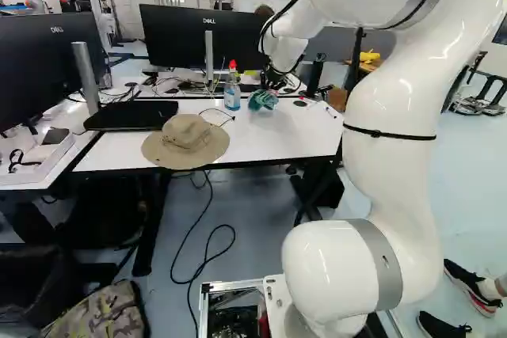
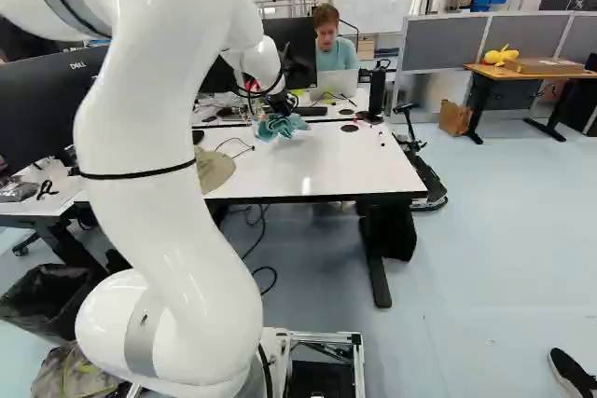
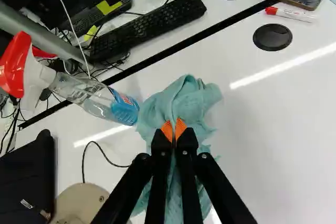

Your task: Clean the table with the green towel

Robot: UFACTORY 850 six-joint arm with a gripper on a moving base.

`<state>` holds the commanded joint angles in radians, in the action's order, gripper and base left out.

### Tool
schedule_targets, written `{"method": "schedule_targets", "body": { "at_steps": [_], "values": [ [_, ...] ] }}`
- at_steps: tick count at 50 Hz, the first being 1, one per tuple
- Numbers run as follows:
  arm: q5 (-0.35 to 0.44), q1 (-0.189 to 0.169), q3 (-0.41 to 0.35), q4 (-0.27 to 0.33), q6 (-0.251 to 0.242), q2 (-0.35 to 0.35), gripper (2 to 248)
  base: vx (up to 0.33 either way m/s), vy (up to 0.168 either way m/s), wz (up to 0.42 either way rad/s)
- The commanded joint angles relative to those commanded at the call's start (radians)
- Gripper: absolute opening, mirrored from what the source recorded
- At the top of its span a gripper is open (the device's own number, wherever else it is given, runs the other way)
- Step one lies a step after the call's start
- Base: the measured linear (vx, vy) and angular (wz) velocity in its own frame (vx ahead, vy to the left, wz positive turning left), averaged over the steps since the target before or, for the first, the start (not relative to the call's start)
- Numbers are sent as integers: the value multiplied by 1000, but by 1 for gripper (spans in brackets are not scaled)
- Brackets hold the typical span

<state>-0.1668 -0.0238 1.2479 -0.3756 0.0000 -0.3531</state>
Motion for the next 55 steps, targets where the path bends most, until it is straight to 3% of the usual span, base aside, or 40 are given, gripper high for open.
{"method": "schedule_targets", "body": {
  "at_steps": [15, 16, 21, 22, 26, 27, 31, 32, 37, 38, 42, 43, 47, 48, 55],
  "values": [
    [0, 15, 75, 0, 0, -61, 27, 0, 0, 0],
    [0, 15, 77, 0, 0, -62, 45, 0, 0, 0],
    [0, 15, 78, 0, 0, -63, 45, 0, 0, 0],
    [0, 15, 78, 0, 0, -63, 79, 0, 0, 0],
    [0, 15, 78, 0, 0, -63, 79, 0, 0, 0],
    [0, 15, 78, 0, 0, -63, 115, 0, 0, 0],
    [0, 15, 78, 0, 0, -63, 115, 0, 0, 0],
    [0, 15, 78, 0, 0, -63, 152, 0, 0, 0],
    [0, 15, 78, 0, 0, -63, 152, 0, 0, 0],
    [0, 15, 78, 0, 0, -63, 189, 0, 0, 0],
    [0, 15, 78, 0, 0, -63, 189, 0, 0, 0],
    [0, 15, 77, 0, 0, -62, 226, 0, 0, 0],
    [0, 16, 69, 0, 0, -56, 226, 0, 0, 0],
    [0, 16, 65, 0, 0, -53, 247, 0, 0, 0],
    [0, 16, 32, 0, 0, -26, 247, 0, 0, 0]
  ]
}}
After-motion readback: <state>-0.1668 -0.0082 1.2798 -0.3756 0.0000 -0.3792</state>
